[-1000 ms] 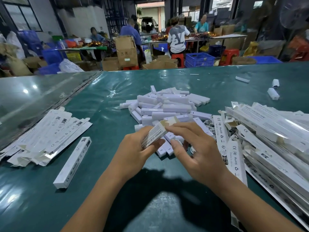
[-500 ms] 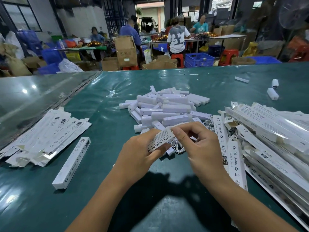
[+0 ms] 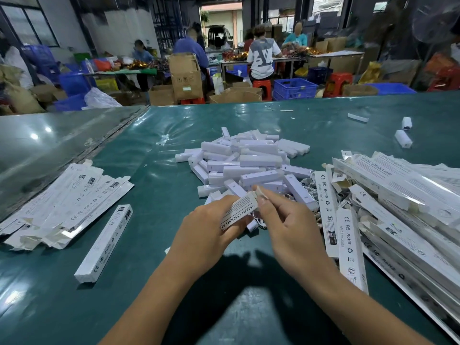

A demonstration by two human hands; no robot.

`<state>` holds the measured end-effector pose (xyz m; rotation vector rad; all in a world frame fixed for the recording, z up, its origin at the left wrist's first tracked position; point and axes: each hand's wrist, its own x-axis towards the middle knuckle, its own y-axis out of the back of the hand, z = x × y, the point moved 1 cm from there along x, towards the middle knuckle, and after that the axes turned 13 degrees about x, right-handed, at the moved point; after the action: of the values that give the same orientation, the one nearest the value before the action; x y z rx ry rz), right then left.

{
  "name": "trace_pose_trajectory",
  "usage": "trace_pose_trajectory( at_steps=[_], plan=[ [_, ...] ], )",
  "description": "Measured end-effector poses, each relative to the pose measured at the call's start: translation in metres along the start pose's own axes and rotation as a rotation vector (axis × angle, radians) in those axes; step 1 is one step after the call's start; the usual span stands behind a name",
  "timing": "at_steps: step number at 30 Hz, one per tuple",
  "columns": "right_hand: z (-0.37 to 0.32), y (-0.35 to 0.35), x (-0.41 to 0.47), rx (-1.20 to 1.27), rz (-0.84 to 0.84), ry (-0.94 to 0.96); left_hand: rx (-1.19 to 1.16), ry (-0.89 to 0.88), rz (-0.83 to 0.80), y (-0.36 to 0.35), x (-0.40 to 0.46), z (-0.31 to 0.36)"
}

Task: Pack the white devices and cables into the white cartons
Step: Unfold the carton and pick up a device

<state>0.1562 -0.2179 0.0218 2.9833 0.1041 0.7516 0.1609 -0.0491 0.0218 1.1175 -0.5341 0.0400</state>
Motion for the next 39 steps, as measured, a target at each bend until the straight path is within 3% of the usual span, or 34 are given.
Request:
trace_pose_trajectory(
  at_steps=[5,19,26,30,33,36,39],
  plan=[
    [-0.002,-0.003,-0.005,-0.224,0.014,0.135,0.038,-0.017,0.041,0.001,-0.003,0.001],
    [0.005,0.003,0.003,0.060,0.071,0.030,0.052,-0.055,0.050,-0.002,-0.003,0.003],
    [0.007,0.000,-0.003,0.072,0.087,-0.021,0.045,-0.063,0.055,-0.002,-0.003,0.004],
    [0.004,-0.010,-0.012,-0.118,0.012,0.096,0.038,-0.049,0.037,-0.001,-0.003,0.002],
    [0.005,-0.006,-0.010,-0.148,-0.009,0.047,0.070,-0.031,-0.012,0.002,-0.003,0.003],
    [0.001,0.003,-0.003,-0.020,0.029,-0.015,0.118,-0.081,-0.069,0.005,-0.004,0.010],
    [0.002,-0.001,-0.003,0.001,-0.081,-0.128,0.221,-0.193,-0.162,-0.001,-0.008,0.023]
  ],
)
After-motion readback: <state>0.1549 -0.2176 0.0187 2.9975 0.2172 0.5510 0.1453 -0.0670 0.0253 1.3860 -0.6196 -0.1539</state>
